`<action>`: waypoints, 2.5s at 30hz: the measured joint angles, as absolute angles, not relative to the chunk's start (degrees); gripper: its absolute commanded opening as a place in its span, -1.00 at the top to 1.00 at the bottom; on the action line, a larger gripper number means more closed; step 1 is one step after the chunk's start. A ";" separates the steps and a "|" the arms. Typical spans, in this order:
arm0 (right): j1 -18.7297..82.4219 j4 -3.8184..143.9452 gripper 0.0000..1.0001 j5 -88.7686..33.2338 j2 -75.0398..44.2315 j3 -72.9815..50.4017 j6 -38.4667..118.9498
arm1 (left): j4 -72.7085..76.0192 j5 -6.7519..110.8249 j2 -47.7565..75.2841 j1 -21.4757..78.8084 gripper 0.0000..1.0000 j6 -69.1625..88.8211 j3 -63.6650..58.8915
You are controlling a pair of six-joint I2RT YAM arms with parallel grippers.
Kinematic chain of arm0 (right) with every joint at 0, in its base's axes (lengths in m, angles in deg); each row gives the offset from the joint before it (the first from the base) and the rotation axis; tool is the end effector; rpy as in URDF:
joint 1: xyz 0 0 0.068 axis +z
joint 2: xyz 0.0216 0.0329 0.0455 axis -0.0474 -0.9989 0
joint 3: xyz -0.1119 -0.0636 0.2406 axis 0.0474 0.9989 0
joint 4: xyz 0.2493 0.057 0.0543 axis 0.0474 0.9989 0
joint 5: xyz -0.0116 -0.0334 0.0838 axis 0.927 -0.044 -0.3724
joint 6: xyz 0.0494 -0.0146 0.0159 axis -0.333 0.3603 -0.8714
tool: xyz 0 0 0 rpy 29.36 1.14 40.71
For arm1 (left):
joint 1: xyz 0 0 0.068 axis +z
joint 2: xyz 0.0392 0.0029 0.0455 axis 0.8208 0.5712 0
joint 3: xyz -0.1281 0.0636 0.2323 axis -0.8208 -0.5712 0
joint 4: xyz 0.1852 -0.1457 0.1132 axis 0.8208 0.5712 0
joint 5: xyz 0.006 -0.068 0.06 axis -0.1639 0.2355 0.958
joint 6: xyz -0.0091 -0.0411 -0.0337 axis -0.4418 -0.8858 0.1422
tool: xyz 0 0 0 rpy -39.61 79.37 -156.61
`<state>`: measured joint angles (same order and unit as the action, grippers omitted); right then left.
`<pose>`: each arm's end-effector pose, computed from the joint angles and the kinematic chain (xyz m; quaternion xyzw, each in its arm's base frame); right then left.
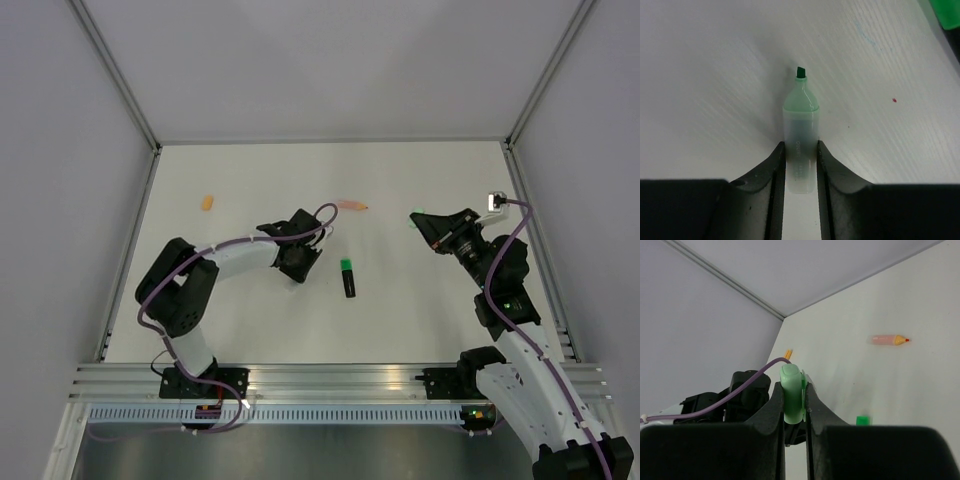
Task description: Insert the pens into the pen caps
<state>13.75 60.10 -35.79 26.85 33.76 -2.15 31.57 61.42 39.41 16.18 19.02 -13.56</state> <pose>0.1686 0.0425 0.3054 0.1349 0.6873 0.4375 0.5640 0.2631 -0.2122 0.1593 0.3064 0.9323 -0.0588 0.1829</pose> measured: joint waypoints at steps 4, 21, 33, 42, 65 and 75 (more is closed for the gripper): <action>13.75 59.12 1.00 -37.23 26.28 33.36 0.62 | 28.93 58.14 34.04 16.18 0.95 18.40 -18.33; 39.54 73.11 1.00 -15.98 4.62 6.43 11.64 | -8.03 31.59 0.20 16.18 0.95 8.04 -39.44; 58.62 81.17 1.00 8.54 -4.50 0.88 15.64 | -13.10 31.11 -8.41 16.18 0.95 5.36 -44.34; 62.92 79.69 1.00 14.00 -4.08 1.74 15.86 | -13.10 31.39 -9.15 16.18 0.95 4.79 -44.62; 68.61 75.97 1.00 18.66 -2.99 4.07 15.86 | -12.89 32.77 -10.55 16.18 0.95 4.70 -44.89; 71.45 73.30 1.00 20.98 -3.01 6.30 15.86 | -12.23 33.80 -11.95 16.16 0.95 4.33 -45.32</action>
<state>71.45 73.30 20.98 -3.01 6.30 15.86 -12.23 33.80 -11.95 16.16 4.33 -45.32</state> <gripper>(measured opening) 0.155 0.316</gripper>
